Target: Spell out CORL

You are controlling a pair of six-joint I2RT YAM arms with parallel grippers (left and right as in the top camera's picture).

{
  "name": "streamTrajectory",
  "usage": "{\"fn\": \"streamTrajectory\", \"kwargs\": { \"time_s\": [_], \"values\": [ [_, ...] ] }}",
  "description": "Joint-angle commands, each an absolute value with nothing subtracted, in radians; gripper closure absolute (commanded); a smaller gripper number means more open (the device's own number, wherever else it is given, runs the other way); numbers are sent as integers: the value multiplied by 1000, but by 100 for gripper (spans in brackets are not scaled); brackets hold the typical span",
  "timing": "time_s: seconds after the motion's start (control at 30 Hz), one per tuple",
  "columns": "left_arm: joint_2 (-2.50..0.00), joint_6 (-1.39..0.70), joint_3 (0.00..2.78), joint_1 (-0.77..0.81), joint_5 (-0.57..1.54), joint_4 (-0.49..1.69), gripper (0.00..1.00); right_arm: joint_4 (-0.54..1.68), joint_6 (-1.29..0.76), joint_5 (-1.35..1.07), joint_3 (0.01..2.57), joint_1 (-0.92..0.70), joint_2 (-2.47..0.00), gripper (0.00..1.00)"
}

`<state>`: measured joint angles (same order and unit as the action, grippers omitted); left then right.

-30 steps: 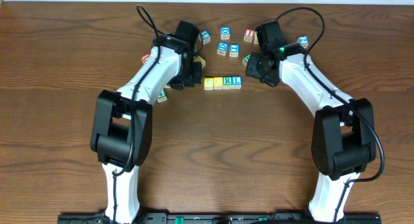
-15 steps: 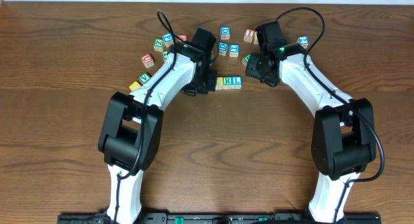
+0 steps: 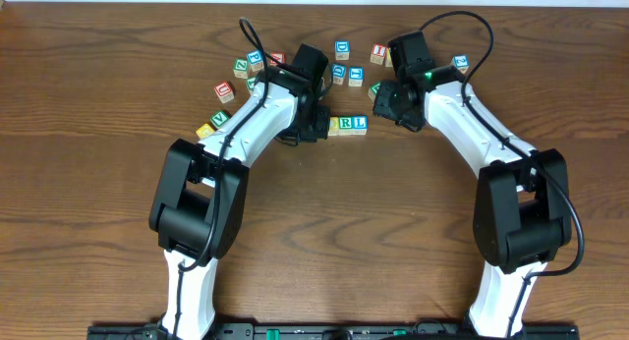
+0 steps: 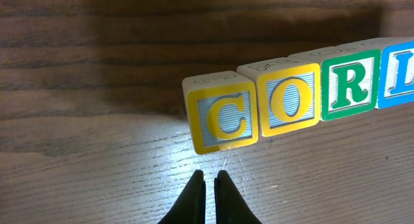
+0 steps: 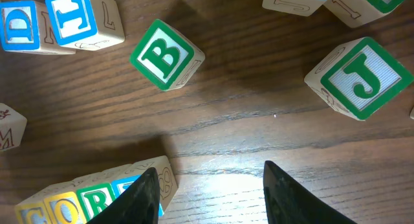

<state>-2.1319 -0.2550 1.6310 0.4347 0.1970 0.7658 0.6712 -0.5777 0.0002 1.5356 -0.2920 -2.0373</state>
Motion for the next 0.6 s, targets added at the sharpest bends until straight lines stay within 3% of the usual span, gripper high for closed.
{"fn": "streamTrajectory", "kwargs": {
  "time_s": [0.0, 0.57],
  "values": [
    [-2149, -250, 1623, 437, 202, 768, 92, 670, -590, 20, 1526, -290, -2018, 53],
    [-2170, -249, 1623, 456, 201, 741, 92, 670, -590, 20, 1526, -289, -2018, 53]
  ]
}}
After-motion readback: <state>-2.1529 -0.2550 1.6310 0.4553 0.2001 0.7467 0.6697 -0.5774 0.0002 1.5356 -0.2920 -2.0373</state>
